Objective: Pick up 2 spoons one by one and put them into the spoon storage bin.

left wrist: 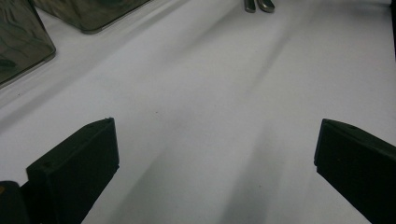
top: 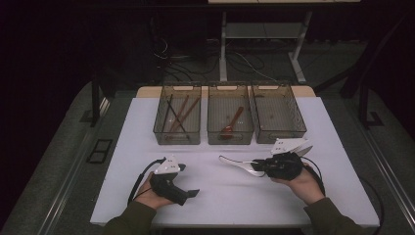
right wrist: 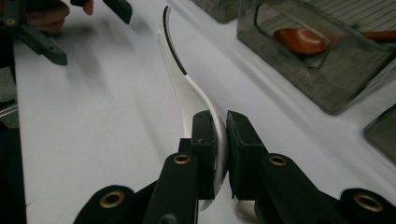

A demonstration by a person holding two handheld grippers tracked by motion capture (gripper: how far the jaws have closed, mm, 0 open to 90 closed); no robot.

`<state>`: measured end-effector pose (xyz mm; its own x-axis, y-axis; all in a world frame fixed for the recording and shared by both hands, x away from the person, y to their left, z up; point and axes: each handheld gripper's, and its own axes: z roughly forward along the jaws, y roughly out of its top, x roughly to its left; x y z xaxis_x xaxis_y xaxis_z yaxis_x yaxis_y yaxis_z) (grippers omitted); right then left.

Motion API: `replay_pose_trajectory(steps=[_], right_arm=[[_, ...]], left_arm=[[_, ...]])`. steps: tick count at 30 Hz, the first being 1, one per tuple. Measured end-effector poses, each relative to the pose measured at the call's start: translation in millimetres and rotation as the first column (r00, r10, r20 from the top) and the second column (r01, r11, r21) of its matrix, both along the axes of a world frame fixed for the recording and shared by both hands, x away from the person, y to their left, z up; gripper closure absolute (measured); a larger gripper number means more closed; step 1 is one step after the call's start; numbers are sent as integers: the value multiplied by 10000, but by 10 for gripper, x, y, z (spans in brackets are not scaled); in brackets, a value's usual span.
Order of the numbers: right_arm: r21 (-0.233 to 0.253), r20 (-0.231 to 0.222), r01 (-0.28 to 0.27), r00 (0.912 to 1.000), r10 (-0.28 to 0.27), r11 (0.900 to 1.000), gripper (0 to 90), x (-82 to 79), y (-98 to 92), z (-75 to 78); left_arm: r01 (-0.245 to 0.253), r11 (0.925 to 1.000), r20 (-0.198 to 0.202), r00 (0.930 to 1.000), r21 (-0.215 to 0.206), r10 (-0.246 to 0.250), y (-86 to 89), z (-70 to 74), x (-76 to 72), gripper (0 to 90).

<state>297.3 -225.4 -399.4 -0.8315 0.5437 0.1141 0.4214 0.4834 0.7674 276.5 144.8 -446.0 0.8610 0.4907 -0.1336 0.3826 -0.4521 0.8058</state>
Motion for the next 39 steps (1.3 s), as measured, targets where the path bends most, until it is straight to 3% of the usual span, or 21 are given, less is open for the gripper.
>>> replay_pose_trajectory(steps=[15, 24, 27, 39], right_arm=[[234, 323, 561, 9979, -569, 9981, 821, 226, 81, 94], [154, 742, 1128, 9907, -1136, 9935, 822, 395, 104, 163], [326, 783, 1266, 9886, -1288, 9914, 822, 456, 116, 197], [-93, 1120, 1705, 9793, -1684, 9853, 821, 840, 235, 411]], left_arm=[[84, 10000, 23, 10000, -13, -84, 0, 3, -2, 0], [96, 9999, -9, 10000, -39, -96, -7, 1, -4, 0], [122, 9999, 6, 9999, -33, -122, -9, 4, -6, 0], [136, 9998, -17, 9999, -168, -136, -3, 11, -7, 0]])
